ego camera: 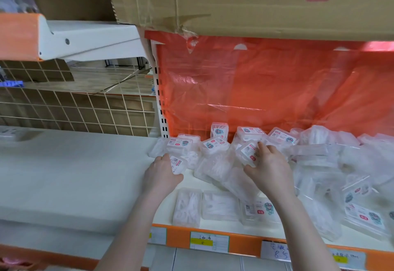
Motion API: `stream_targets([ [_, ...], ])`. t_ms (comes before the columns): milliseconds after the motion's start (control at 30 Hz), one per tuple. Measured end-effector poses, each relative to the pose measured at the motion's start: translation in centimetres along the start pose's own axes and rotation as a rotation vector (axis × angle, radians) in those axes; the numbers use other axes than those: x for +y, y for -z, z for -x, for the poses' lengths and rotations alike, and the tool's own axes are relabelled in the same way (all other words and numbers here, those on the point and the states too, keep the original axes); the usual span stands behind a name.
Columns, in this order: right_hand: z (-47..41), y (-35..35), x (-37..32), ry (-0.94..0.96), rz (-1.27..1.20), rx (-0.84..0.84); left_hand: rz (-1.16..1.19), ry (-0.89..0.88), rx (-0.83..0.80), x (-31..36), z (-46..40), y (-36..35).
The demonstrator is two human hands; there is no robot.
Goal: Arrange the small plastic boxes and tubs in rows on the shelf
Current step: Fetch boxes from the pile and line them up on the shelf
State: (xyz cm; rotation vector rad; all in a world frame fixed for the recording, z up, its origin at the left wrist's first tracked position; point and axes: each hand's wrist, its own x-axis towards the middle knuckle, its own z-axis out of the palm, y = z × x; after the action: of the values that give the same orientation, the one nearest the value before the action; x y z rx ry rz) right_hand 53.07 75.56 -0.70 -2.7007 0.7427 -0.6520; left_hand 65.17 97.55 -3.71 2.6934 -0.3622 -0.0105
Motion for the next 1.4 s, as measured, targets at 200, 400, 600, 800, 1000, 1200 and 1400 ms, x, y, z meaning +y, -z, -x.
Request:
stream_targets([
  [200, 0.1, -0.1, -1.3, 0.153, 0.072, -0.056, 0.010, -0.029, -0.005, -0.8, 1.5, 1.8],
  [400, 0.7, -1.3, -3.5, 0.304, -0.045, -0.128, -0.031, 0.020, 0.019, -2.6, 4.4, 2.8],
  [600, 2.5, -2.3, -6.1, 0.378, -0.093, -0.196, -0.070, 0.078, 0.028, -5.0, 6.2, 4.4],
  [800, 4.8, -3.6, -10.6, 0.396, -0.057, -0.258, -0.074, 0.053, 0.050, -9.1, 7.8, 6.6],
  [1000, 9.2, -5.4, -19.0, 0.413, -0.048, -0.294, -0.074, -0.002, 0.094, -15.8, 9.6, 10.6],
  [1200, 14.0, -8.0, -27.9, 0.394, -0.074, -0.328, -0.133, -0.023, 0.101, -24.4, 11.4, 14.9],
  [1400, 16.2, -10.0, -34.1, 0.366, -0.117, -0.326, -0.156, -0.019, 0.087, -31.3, 12.0, 18.6],
])
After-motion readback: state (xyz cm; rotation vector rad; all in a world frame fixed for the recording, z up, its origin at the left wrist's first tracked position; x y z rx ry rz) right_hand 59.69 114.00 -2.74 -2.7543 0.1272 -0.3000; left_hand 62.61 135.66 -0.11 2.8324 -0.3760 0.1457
